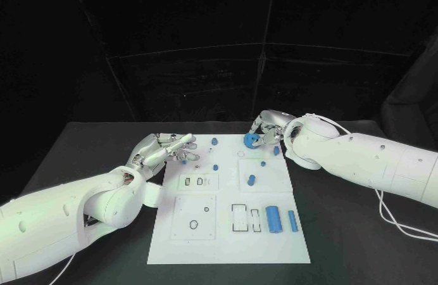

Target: Assemble the parts on the task board

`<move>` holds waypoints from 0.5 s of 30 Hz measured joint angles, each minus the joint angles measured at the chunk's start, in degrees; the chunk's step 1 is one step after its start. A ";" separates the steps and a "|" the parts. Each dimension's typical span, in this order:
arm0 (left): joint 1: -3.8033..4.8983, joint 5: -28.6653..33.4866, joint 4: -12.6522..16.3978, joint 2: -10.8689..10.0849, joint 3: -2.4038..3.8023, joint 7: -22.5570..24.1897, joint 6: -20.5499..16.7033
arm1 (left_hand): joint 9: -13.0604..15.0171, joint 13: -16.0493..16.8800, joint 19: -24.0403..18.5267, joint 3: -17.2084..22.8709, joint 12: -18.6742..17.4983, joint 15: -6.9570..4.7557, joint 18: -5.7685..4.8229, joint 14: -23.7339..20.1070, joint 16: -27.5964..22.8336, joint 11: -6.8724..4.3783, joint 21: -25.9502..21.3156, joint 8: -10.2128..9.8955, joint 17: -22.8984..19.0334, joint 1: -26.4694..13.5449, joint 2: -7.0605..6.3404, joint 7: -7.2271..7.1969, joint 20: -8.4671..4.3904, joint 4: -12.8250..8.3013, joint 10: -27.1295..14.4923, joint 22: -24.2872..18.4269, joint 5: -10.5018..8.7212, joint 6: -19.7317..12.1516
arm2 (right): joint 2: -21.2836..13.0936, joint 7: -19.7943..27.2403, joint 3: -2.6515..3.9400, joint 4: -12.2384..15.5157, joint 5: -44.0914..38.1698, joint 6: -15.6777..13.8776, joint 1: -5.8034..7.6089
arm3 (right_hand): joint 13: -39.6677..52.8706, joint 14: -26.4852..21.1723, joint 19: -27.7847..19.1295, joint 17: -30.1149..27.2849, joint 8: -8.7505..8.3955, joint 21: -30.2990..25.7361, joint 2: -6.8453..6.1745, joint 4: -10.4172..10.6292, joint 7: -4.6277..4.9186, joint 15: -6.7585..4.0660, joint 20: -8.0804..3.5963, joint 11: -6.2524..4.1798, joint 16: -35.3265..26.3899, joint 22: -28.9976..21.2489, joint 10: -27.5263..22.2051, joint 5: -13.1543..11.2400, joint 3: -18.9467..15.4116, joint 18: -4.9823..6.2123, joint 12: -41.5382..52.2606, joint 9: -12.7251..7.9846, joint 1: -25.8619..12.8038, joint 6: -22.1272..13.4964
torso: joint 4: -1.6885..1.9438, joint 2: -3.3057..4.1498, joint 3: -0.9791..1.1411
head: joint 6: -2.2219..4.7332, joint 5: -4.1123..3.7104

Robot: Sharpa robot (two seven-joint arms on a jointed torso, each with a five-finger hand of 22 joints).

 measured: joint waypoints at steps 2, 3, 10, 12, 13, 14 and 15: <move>0.00 0.00 -0.02 0.00 0.00 0.00 0.17 | 0.00 0.05 0.00 0.00 -0.26 0.00 0.00 0.00 0.00 0.00 -0.22 0.00 0.08 0.00 0.00 0.00 0.00 0.00 0.00 0.00 0.00 0.00 | -0.03 0.65 0.00 0.56 -0.55 -1.20 0.00 | 0.03 0.09 0.00 0.00 0.00 0.05 0.16 -0.39 0.00 -0.10 0.00 -0.16 0.00 0.16 0.16 0.19 0.42 -0.53 0.01 -0.01 -0.16 0.00 | -0.01 0.00 0.00 | 0.01 0.05; 0.00 0.00 -0.02 0.00 0.00 0.00 0.24 | 0.00 0.06 0.00 0.00 -0.26 0.00 0.00 0.00 0.00 0.00 -0.23 0.00 0.08 0.22 0.23 0.00 0.00 0.00 0.00 0.00 0.00 0.00 | -0.03 0.90 0.00 0.83 -0.78 -1.59 0.00 | 0.03 0.09 0.12 0.00 0.00 0.22 0.37 -0.38 0.00 -0.10 -0.12 -0.16 0.00 0.17 0.16 0.73 0.42 -0.91 0.02 -0.02 -0.43 0.00 | 0.00 0.00 0.00 | 0.01 0.09; 0.00 0.00 -0.02 -0.05 0.00 0.00 0.70 | 0.00 0.05 0.16 0.40 -0.26 0.00 0.00 0.00 -0.22 0.00 -0.22 -0.22 0.32 0.53 0.53 0.00 0.16 -0.40 0.00 0.01 0.00 0.00 | 0.99 2.58 0.01 3.16 -2.52 -3.58 -0.03 | -0.12 0.01 0.21 -0.01 0.02 0.22 -0.85 1.14 -0.02 -0.21 -0.21 -0.37 0.00 0.24 0.38 3.01 0.47 -0.91 -0.02 -0.05 -4.94 0.03 | 0.03 0.00 0.00 | 0.00 0.49; 0.00 0.00 -0.01 -0.05 0.00 0.00 0.79 | 0.00 0.05 0.16 0.40 -0.49 0.00 0.00 0.00 -0.22 0.00 -0.44 -0.22 0.37 0.53 0.53 0.00 0.16 -0.40 0.00 0.01 0.00 0.00 | 1.65 2.91 0.01 3.74 -3.07 -4.00 -0.08 | -0.12 0.01 0.21 -0.01 -0.07 0.22 -0.78 1.20 -0.07 -0.20 -0.21 -0.37 0.00 0.23 0.38 3.07 0.52 -0.90 -0.02 -0.05 -5.33 0.17 | 0.09 0.00 0.00 | 0.00 0.61; 0.00 0.00 -0.01 -0.05 0.00 0.00 0.82 | 0.00 0.05 0.16 0.40 -0.49 0.00 0.00 0.00 -0.22 0.00 -0.44 -0.22 0.37 0.53 0.53 0.00 0.16 -0.40 0.00 0.01 0.00 0.00 | 2.06 3.04 0.01 3.91 -3.38 -4.21 -0.11 | -0.12 0.01 0.21 -0.01 -0.28 0.22 -0.78 1.20 -0.05 -0.20 -0.21 -0.37 0.00 0.23 0.38 3.33 0.52 -0.91 -0.02 -0.12 -5.33 0.21 | 0.11 0.01 0.00 | -0.03 0.65; 0.00 0.00 -0.01 -0.05 -0.01 0.00 0.88 | 0.00 0.05 0.16 0.40 -0.49 0.00 0.00 0.00 -0.22 0.00 -0.44 -0.22 0.37 0.53 0.53 0.00 0.16 -0.40 0.00 0.01 0.00 0.00 | 2.64 3.21 0.01 4.06 -3.80 -4.47 -0.17 | -0.12 0.01 0.21 -0.01 -0.38 0.22 -0.78 1.20 -0.06 -0.20 -0.21 -0.37 0.00 0.23 0.38 3.38 0.52 -0.90 -0.03 -0.34 -5.33 0.25 | 0.13 0.01 0.00 | -0.04 0.69; 0.00 0.00 -0.01 -0.05 -0.01 0.00 0.91 | 0.00 0.05 0.16 0.40 -0.49 0.00 0.00 0.00 -0.22 0.00 -0.44 -0.22 0.37 0.53 0.53 0.00 0.16 -0.40 0.00 0.01 0.00 0.00 | 3.14 3.31 0.00 4.08 -4.14 -4.67 -0.21 | -0.12 0.01 0.21 -0.01 -0.53 0.22 -0.78 1.20 -0.08 -0.20 -0.21 -0.37 0.00 0.30 0.38 3.38 0.52 -0.90 -0.03 -0.37 -5.33 0.34 | 0.14 0.01 -0.01 | -0.05 0.76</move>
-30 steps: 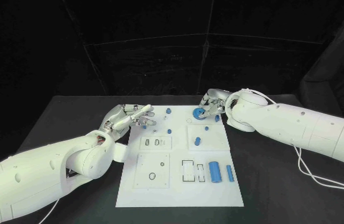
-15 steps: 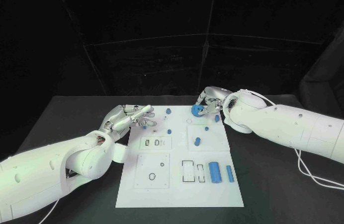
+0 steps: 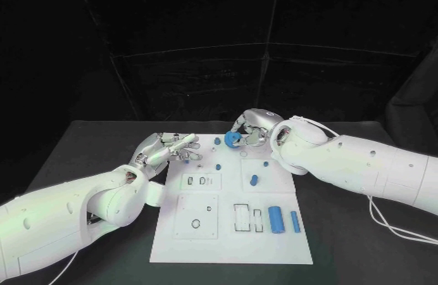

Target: Assemble the parts on the task board

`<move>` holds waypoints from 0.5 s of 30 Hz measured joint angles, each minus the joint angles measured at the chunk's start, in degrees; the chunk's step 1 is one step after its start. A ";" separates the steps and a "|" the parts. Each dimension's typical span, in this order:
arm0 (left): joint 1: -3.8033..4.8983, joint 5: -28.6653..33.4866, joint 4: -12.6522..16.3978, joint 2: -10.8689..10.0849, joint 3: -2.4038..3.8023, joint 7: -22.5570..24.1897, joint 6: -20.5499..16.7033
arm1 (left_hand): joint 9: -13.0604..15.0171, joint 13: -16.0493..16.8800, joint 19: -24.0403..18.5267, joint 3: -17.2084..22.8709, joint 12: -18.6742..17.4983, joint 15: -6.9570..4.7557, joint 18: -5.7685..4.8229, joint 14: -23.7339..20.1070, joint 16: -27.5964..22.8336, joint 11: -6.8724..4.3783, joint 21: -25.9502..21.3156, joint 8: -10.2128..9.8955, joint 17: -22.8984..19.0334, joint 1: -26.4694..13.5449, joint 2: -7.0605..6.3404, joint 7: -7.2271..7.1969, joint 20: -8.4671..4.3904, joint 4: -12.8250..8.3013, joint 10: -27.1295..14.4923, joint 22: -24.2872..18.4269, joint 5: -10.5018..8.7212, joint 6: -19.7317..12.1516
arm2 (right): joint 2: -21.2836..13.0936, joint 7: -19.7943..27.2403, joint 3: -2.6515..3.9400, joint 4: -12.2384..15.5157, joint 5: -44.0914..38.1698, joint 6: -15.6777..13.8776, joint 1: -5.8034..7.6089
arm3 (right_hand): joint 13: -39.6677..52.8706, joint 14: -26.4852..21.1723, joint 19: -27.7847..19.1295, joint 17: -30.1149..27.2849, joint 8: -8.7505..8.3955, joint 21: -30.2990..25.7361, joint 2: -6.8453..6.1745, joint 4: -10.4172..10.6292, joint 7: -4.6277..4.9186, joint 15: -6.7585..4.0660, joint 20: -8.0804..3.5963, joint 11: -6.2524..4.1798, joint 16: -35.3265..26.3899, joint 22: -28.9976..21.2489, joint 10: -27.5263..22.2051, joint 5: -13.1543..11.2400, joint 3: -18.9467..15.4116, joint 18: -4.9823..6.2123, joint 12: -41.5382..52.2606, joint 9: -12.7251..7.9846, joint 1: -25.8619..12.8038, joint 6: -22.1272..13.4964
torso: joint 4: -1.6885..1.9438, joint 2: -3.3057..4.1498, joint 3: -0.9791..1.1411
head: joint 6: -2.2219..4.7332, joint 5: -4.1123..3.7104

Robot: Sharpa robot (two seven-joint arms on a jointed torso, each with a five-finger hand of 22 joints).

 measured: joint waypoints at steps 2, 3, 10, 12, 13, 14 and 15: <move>0.00 0.00 0.00 0.02 0.00 0.00 0.07 | 0.00 0.00 0.00 0.00 0.00 0.00 0.00 0.00 0.00 0.00 0.00 0.00 0.00 0.00 0.00 0.00 0.00 0.00 0.00 0.00 0.00 0.00 | 1.23 0.16 0.00 -0.16 -0.71 -0.37 -0.07 | 0.00 0.00 0.00 0.00 -0.08 0.00 0.00 0.16 0.04 0.00 0.00 0.00 0.00 0.04 0.00 0.28 0.16 0.00 0.00 -0.01 0.00 0.05 | 0.05 0.00 -0.03 | -0.01 0.02; 0.00 0.00 0.00 0.04 0.00 -0.01 0.10 | 0.00 0.00 0.00 0.16 0.00 0.00 0.00 0.00 0.00 0.00 0.00 0.00 0.05 0.00 0.00 0.00 0.00 -0.16 0.00 0.00 0.00 0.00 | 1.85 0.20 0.00 -0.34 -1.03 -0.52 -0.11 | 0.00 0.00 0.00 0.00 -0.10 0.00 0.00 0.16 0.05 0.00 0.00 0.00 0.00 0.04 0.00 0.32 0.16 0.00 0.00 -0.01 0.00 0.05 | 0.07 0.00 -0.05 | -0.01 0.02; -0.02 0.00 -0.04 0.11 0.00 -0.02 0.21 | 0.00 0.00 0.00 0.16 0.00 0.00 0.00 0.00 0.00 0.00 0.00 0.00 0.08 0.00 0.00 0.00 0.00 -0.16 0.00 0.00 0.00 0.00 | 5.53 0.21 -0.05 -2.29 -2.89 -0.68 -0.67 | 0.00 -0.01 0.00 0.00 -0.42 0.00 -0.30 -0.01 -0.03 0.01 0.00 0.01 0.00 0.12 0.00 0.33 0.32 0.00 0.00 -0.01 -0.30 0.41 | 0.09 0.00 -0.08 | -0.09 0.23; -0.02 0.00 -0.07 0.12 0.00 -0.02 0.21 | 0.00 -0.01 0.00 0.16 0.00 0.00 0.00 0.00 0.00 0.00 0.00 0.00 0.07 0.00 0.00 0.00 0.00 -0.16 0.00 0.01 0.00 0.00 | 6.41 0.11 -0.06 -2.91 -3.27 -0.54 -0.97 | 0.00 -0.01 0.00 -0.01 -0.45 0.00 -0.29 0.05 -0.09 0.01 0.00 0.01 0.00 0.11 0.00 0.33 0.45 0.01 -0.23 -0.01 -0.31 0.50 | 0.05 0.00 -0.07 | -0.13 0.27; -0.02 0.00 -0.07 0.13 0.00 -0.03 0.21 | 0.00 -0.01 0.00 0.16 0.00 0.00 0.00 0.00 0.00 0.00 0.00 0.00 0.07 0.00 0.00 0.00 0.00 -0.16 0.00 0.01 0.00 0.00 | 6.79 0.05 -0.07 -3.18 -3.45 -0.42 -1.13 | 0.00 -0.01 0.00 -0.01 -0.55 0.00 -0.27 0.13 -0.05 0.01 0.00 0.01 0.00 0.11 0.00 0.33 0.53 0.01 -0.24 -0.01 -0.33 0.54 | 0.03 0.01 -0.07 | -0.16 0.27; -0.02 0.00 -0.08 0.16 0.00 -0.03 0.21 | 0.00 -0.01 0.00 0.16 0.00 0.00 0.00 0.00 0.00 0.00 0.00 0.00 0.07 0.00 0.00 0.00 0.00 -0.16 0.00 0.01 0.00 0.00 | 7.29 -0.06 -0.09 -3.54 -3.71 -0.24 -1.36 | 0.00 -0.01 0.00 -0.01 -0.64 0.00 -0.28 0.20 -0.05 0.01 0.00 0.01 0.00 0.11 0.00 0.52 0.61 0.01 -0.23 -0.01 -0.48 0.55 | 0.01 0.02 -0.06 | -0.16 0.27; -0.02 0.00 -0.08 0.20 0.00 -0.03 0.21 | 0.00 -0.01 0.00 0.16 0.00 0.00 0.00 0.00 -0.22 0.00 0.00 0.00 0.07 0.00 0.00 0.00 0.00 -0.16 0.00 0.01 0.00 0.00 | 7.59 -0.16 -0.12 -3.77 -3.89 -0.09 -1.53 | 0.00 -0.01 0.00 -0.01 -0.89 0.00 -0.36 0.13 -0.05 0.01 0.00 0.01 0.00 0.11 0.00 0.79 0.68 0.01 -0.23 -0.01 -0.69 0.56 | 0.00 0.02 -0.04 | -0.20 0.29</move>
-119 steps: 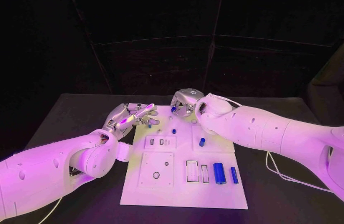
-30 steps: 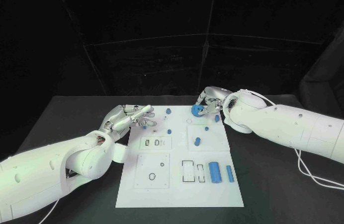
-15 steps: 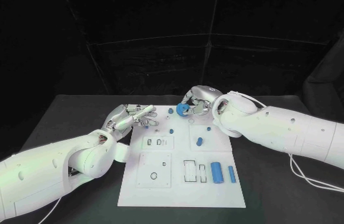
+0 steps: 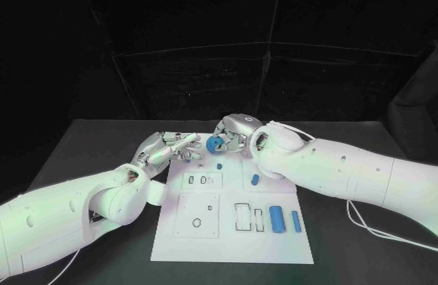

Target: Assemble the parts on the task board

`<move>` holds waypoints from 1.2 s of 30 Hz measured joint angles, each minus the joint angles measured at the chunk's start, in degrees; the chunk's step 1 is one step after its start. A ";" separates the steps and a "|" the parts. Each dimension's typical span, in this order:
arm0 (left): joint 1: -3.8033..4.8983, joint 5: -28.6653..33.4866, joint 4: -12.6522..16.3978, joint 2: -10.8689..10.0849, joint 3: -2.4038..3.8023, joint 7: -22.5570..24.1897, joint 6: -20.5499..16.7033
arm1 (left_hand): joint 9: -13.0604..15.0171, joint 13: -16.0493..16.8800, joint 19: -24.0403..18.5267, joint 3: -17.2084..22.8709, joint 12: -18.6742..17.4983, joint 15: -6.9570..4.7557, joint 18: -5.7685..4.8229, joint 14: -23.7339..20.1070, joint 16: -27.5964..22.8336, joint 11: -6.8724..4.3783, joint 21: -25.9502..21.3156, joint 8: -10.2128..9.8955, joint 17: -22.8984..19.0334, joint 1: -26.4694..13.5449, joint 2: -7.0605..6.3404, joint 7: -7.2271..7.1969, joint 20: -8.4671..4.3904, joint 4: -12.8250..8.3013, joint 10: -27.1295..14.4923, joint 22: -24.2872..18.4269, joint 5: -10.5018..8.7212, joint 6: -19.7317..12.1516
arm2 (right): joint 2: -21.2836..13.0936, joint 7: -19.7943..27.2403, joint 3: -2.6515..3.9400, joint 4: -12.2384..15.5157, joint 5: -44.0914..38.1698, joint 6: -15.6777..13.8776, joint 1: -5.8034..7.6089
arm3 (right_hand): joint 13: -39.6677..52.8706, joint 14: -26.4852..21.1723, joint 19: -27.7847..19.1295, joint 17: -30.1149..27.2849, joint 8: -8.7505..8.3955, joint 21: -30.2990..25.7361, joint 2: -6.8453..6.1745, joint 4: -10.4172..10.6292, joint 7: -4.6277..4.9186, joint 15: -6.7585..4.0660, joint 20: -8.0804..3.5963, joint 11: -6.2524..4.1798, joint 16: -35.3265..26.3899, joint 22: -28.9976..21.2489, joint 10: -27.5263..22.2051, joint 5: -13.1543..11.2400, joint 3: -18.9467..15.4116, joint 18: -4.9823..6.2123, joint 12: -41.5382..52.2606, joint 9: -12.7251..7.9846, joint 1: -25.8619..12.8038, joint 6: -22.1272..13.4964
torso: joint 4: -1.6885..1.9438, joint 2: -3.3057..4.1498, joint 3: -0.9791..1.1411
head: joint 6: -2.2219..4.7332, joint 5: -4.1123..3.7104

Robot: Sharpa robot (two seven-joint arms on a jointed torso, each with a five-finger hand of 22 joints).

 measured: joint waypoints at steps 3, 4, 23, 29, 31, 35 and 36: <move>0.00 0.00 -0.01 0.04 0.00 0.00 0.00 | 0.00 0.03 0.00 0.00 0.00 0.00 0.00 0.00 0.00 0.00 0.00 0.00 0.05 0.00 0.00 0.00 0.00 0.00 0.00 0.00 0.00 0.00 | 0.76 -0.39 -0.06 -0.76 -0.57 0.53 -0.43 | 0.00 0.00 0.00 0.00 -0.20 0.00 -0.02 -0.09 0.00 0.00 0.00 0.00 0.00 0.00 0.00 0.00 0.09 0.00 -0.22 0.00 -0.29 0.01 | 0.00 0.04 0.04 | -0.15 0.10; 0.00 0.00 -0.02 0.04 0.00 0.00 0.00 | 0.00 0.05 0.00 0.00 0.00 0.00 0.00 0.00 0.00 0.00 0.00 0.00 0.05 0.00 0.00 0.00 0.00 0.00 0.00 0.00 0.00 0.00 | 0.96 -0.54 -0.07 -1.00 -0.75 0.68 -0.54 | 0.00 0.00 0.00 0.00 -0.31 0.00 -0.02 -0.09 0.01 0.00 0.00 0.02 0.00 -0.02 -0.02 0.11 0.10 0.00 -0.22 0.00 -0.29 0.02 | 0.00 0.04 0.05 | -0.18 0.12; 0.02 0.00 -0.09 0.12 0.00 -0.16 0.07 | 0.00 0.04 0.00 0.15 -0.07 0.00 0.00 0.00 0.00 0.00 0.00 0.00 0.14 0.00 0.00 0.11 0.00 -0.15 0.00 -0.04 0.00 -0.11 | 2.39 -3.95 -0.11 -2.64 -3.46 1.70 -0.98 | 0.00 0.00 -0.96 -0.01 -5.19 0.00 -2.70 2.03 0.39 1.66 1.20 2.28 0.00 -1.16 -2.30 -2.62 -1.93 0.01 -4.36 0.07 -6.61 -1.90 | -0.21 0.04 0.14 | -0.33 0.29; 0.02 0.00 -0.09 0.11 0.01 -0.41 0.27 | 0.00 0.04 0.00 0.15 -0.21 0.00 0.00 0.00 0.00 0.00 -0.23 -0.23 0.22 0.00 0.00 0.21 0.00 -0.15 0.00 -0.04 0.00 -0.21 | 2.40 -4.84 -0.13 -2.68 -3.86 2.01 -1.02 | 0.00 0.09 -1.03 -0.01 -5.97 0.00 -3.91 4.90 1.16 2.17 1.90 2.88 0.00 -1.31 -3.30 -1.44 -5.62 0.00 -5.39 0.05 -9.54 -3.58 | -0.21 0.03 0.11 | -0.26 0.23; 0.02 0.00 -0.07 0.09 0.01 -0.52 0.35 | 0.00 0.03 0.00 0.15 -0.21 0.04 0.00 -0.04 0.00 0.03 -0.23 -0.23 0.22 0.00 0.00 0.21 0.00 -0.15 -0.03 -0.04 0.00 -0.21 | 2.33 -5.03 -0.13 -2.59 -3.94 2.05 -1.02 | 0.00 0.09 -1.12 -0.01 -5.97 0.00 -3.74 6.04 1.15 2.17 1.99 2.88 0.00 -1.31 -3.30 -0.05 -6.89 0.01 -5.39 0.07 -10.76 -3.58 | -0.18 0.01 0.11 | -0.23 0.23; 0.02 0.00 -0.05 0.05 0.01 -0.76 0.52 | 0.00 0.03 0.00 0.15 -0.57 0.21 0.00 -0.21 -0.49 0.21 -0.47 -0.23 0.49 -0.32 0.32 0.21 0.00 -0.15 -0.21 -0.03 0.00 -0.21 | 1.98 -5.25 -0.13 -2.10 -3.98 2.05 -1.02 | 0.00 0.09 -1.12 -0.01 -5.97 -0.01 -2.77 8.47 0.82 2.17 1.99 2.88 0.00 -1.21 -3.30 2.99 -9.80 0.01 -5.39 0.31 -12.44 -3.25 | -0.18 0.01 0.11 | -0.21 0.24; 0.02 0.00 -0.04 0.03 0.01 -0.82 0.56 | 0.00 0.03 0.00 0.15 -0.57 0.21 0.00 -0.21 -0.51 0.21 -0.47 -0.23 0.49 -0.32 0.32 0.21 0.00 -0.15 -0.21 -0.03 0.00 -0.21 | 1.82 -5.29 -0.13 -1.94 -3.98 2.00 -1.02 | 0.00 0.09 -1.12 -0.01 -5.97 0.00 -2.43 9.00 0.66 2.17 1.99 2.88 0.00 -1.14 -3.30 3.00 -10.33 0.01 -5.39 0.32 -12.78 -3.03 | -0.18 0.01 0.11 | -0.20 0.26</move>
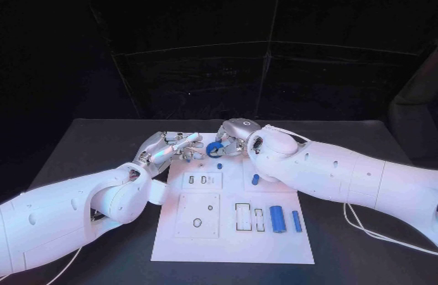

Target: Assemble the parts on the task board

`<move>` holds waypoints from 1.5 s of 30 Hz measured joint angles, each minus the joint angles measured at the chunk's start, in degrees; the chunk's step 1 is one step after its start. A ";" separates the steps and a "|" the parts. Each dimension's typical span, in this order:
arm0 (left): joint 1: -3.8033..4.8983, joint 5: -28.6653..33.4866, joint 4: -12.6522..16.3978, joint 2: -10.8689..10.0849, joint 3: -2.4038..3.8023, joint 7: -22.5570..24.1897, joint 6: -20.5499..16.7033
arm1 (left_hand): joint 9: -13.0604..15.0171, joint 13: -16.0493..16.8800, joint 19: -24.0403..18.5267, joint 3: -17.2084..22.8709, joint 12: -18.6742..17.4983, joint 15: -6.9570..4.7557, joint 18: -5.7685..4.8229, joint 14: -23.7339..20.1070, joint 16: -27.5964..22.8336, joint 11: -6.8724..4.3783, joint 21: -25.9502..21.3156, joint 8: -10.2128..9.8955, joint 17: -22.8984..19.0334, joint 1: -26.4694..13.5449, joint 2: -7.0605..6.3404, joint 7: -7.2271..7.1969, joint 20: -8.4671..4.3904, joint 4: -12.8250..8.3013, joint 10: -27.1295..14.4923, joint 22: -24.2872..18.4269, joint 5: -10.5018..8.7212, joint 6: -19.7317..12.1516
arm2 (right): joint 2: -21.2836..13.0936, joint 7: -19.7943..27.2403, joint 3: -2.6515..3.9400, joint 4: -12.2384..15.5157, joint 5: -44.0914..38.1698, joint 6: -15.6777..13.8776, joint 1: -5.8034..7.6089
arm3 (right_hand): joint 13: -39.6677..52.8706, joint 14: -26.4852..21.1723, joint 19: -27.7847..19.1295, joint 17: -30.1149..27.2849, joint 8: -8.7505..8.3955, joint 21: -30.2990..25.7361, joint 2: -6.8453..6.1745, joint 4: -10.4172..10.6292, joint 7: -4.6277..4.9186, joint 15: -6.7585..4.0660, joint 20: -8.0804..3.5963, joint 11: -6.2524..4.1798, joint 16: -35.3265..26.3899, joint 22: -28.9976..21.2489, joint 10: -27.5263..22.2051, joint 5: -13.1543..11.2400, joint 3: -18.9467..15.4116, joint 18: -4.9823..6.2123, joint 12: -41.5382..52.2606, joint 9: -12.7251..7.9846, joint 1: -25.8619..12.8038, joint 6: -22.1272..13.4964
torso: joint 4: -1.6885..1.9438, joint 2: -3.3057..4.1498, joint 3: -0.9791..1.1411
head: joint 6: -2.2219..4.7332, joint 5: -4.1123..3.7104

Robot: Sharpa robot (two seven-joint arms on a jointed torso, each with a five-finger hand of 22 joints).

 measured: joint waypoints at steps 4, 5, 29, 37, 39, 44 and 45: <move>0.00 0.00 0.05 -0.18 0.00 -0.20 0.12 | 0.00 0.00 0.00 0.00 -0.03 0.00 0.00 0.00 -0.10 0.00 0.00 0.00 0.00 0.00 0.00 0.00 0.00 0.00 0.00 0.00 0.00 0.00 | -1.18 -0.07 -0.03 1.10 0.00 -0.99 0.00 | 0.00 0.00 0.21 0.00 0.00 0.00 0.88 0.64 -0.11 0.00 0.21 -0.24 0.00 0.45 0.24 0.38 -0.63 0.01 0.46 0.00 0.24 0.49 | -0.09 0.00 0.00 | 0.10 0.07; 0.00 0.00 0.05 -0.20 0.00 -0.23 0.14 | 0.00 0.00 0.00 0.00 -0.03 0.00 0.00 0.00 -0.10 0.00 0.00 0.00 0.00 0.00 0.00 0.00 0.00 0.00 0.00 0.00 0.00 0.00 | -1.70 -0.04 -0.04 1.58 0.05 -1.52 0.00 | 0.00 0.00 0.21 0.00 0.00 0.00 1.17 0.53 0.07 0.00 0.21 -0.32 0.00 0.53 0.33 0.58 -0.75 0.00 0.49 0.00 0.42 0.67 | -0.13 0.00 0.00 | 0.14 0.07; -0.03 0.11 0.30 -1.04 -0.01 -0.31 0.27 | 0.00 0.04 0.00 0.00 -0.03 0.00 0.00 0.00 -0.10 0.00 0.01 -0.22 0.05 0.01 -0.01 0.00 0.00 0.00 0.00 -0.03 0.00 0.00 | -25.56 19.52 -0.14 9.02 28.99 -7.51 0.02 | 0.03 0.00 0.42 0.03 0.00 0.00 2.26 -7.23 -0.45 0.00 -0.01 -0.52 0.00 0.59 0.53 1.70 -1.94 0.00 0.23 -0.07 13.01 1.59 | -2.38 -0.04 1.22 | 0.40 -1.28; -0.27 0.36 -0.02 -0.79 -0.01 -0.30 0.29 | 0.00 0.04 0.00 0.00 -0.03 0.00 0.00 0.00 -0.10 0.00 0.01 -0.22 0.05 0.01 -0.02 0.00 0.00 0.00 0.00 -0.03 0.00 0.00 | -25.48 22.07 -0.16 6.78 31.38 -6.87 -1.27 | 0.04 0.00 0.42 0.03 0.00 0.00 1.98 -7.54 -0.19 0.00 -0.01 -0.52 0.00 0.57 0.53 1.99 -2.25 0.00 0.00 -0.14 13.29 1.32 | -2.42 0.07 1.66 | 0.46 -1.49; -0.28 0.39 -0.05 -0.74 -0.01 -0.30 0.29 | 0.00 0.04 0.00 0.00 -0.03 0.00 0.00 0.00 -0.10 0.00 0.01 -0.22 0.04 0.02 -0.02 0.00 0.00 0.00 0.00 -0.03 0.00 0.00 | -25.40 22.32 -0.18 6.52 31.55 -6.81 -1.66 | 0.04 0.00 0.42 0.03 0.00 0.00 1.97 -7.54 0.16 0.00 -0.01 -0.37 0.00 0.52 0.38 1.99 -2.25 0.01 0.00 -0.19 13.30 0.97 | -2.42 0.07 1.67 | 0.46 -1.50; -0.36 0.47 -0.21 -0.68 -0.04 -0.30 0.30 | 0.00 0.03 0.00 0.00 -0.03 0.00 0.00 0.00 -0.10 0.00 0.01 -0.22 0.04 0.01 -0.02 0.00 0.00 0.00 0.00 -0.03 0.00 0.00 | -24.77 23.12 -0.23 5.90 31.84 -6.46 -2.60 | 0.05 0.00 0.42 0.03 0.00 0.00 1.97 -7.78 -0.03 0.00 0.00 -0.30 0.00 0.52 0.31 1.99 -2.50 0.01 -0.23 -0.19 13.30 0.76 | -2.43 0.10 1.72 | 0.27 -1.43; -0.36 0.48 -0.25 -0.66 -0.04 -0.30 0.30 | 0.00 0.03 0.00 0.00 -0.03 0.00 0.00 0.00 -0.10 0.00 0.01 -0.22 0.04 0.01 -0.02 0.00 0.00 0.00 0.00 -0.03 0.00 0.00 | -24.66 23.22 -0.22 5.79 31.85 -6.39 -2.72 | 0.05 0.00 0.42 0.03 0.00 0.00 1.97 -7.78 -0.03 0.00 -0.01 -0.30 0.00 0.52 0.31 1.99 -2.50 0.00 -0.23 -0.19 13.30 0.76 | -2.43 0.10 1.72 | 0.23 -1.43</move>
